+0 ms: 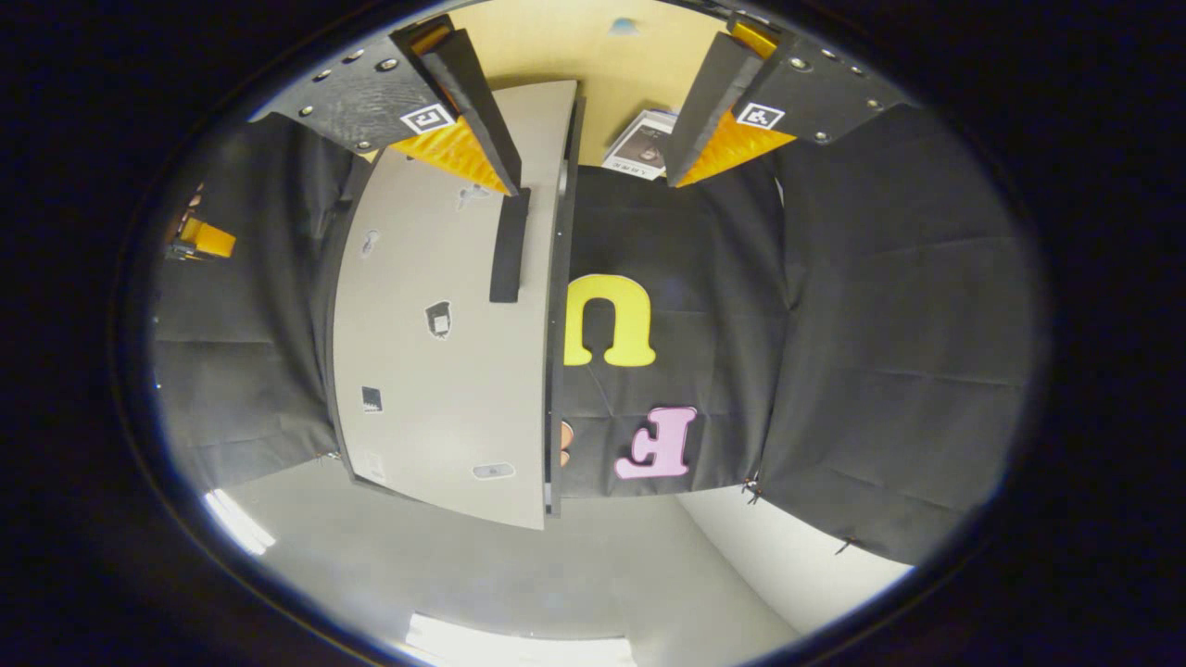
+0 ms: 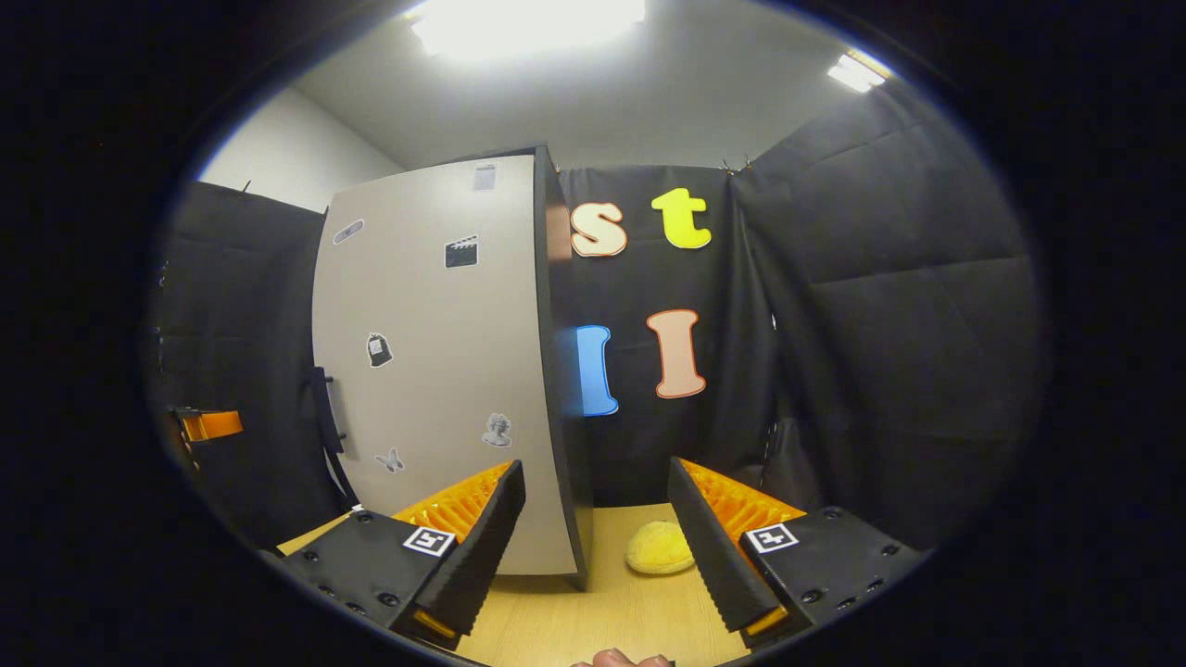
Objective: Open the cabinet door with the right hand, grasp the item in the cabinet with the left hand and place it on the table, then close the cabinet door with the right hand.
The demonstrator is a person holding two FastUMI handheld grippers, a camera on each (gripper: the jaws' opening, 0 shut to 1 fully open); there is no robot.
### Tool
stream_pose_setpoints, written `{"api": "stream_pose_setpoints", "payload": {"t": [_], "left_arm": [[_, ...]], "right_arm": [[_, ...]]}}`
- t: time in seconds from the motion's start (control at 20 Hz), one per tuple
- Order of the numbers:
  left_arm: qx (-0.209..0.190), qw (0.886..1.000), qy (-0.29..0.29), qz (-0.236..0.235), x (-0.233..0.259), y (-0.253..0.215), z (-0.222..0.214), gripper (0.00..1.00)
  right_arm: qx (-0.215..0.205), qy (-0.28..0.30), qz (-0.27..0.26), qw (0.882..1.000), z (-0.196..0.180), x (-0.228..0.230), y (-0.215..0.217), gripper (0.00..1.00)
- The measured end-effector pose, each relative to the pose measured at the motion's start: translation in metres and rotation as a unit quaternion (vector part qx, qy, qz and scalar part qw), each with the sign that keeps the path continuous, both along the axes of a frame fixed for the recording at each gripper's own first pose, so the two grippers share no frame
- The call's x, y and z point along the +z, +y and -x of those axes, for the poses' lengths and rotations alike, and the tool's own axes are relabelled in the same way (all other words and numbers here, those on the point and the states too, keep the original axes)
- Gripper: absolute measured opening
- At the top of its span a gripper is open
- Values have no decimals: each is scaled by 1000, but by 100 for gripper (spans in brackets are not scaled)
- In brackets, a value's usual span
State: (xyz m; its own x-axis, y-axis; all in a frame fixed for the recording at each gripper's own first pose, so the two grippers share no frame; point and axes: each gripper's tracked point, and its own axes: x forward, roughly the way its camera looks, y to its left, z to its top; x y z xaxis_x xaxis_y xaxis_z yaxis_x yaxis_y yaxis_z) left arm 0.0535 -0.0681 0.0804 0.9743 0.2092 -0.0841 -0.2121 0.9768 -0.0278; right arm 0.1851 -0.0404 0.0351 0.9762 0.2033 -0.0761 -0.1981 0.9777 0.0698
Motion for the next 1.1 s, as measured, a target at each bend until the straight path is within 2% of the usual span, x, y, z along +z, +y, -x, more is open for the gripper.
{"api": "stream_pose_setpoints", "payload": {"t": [0.3, 0.55, 0.9, 1.1], "left_arm": [[-6, 1000, -16, 19, 5, -2, -9, 92], [-23, 1000, -16, 10, -4, 3, -23, 92], [-44, 999, -31, 4, -18, 22, -41, 92], [-63, 998, -32, 0, -30, 27, -56, 92]], "right_arm": [[15, -2, 10, 1000, 3, 3, 18, 98], [14, 2, 21, 1000, -5, 6, 43, 98], [1, 24, 20, 999, -20, 3, 62, 98], [-13, 22, 48, 999, -19, 3, 66, 98]]}}
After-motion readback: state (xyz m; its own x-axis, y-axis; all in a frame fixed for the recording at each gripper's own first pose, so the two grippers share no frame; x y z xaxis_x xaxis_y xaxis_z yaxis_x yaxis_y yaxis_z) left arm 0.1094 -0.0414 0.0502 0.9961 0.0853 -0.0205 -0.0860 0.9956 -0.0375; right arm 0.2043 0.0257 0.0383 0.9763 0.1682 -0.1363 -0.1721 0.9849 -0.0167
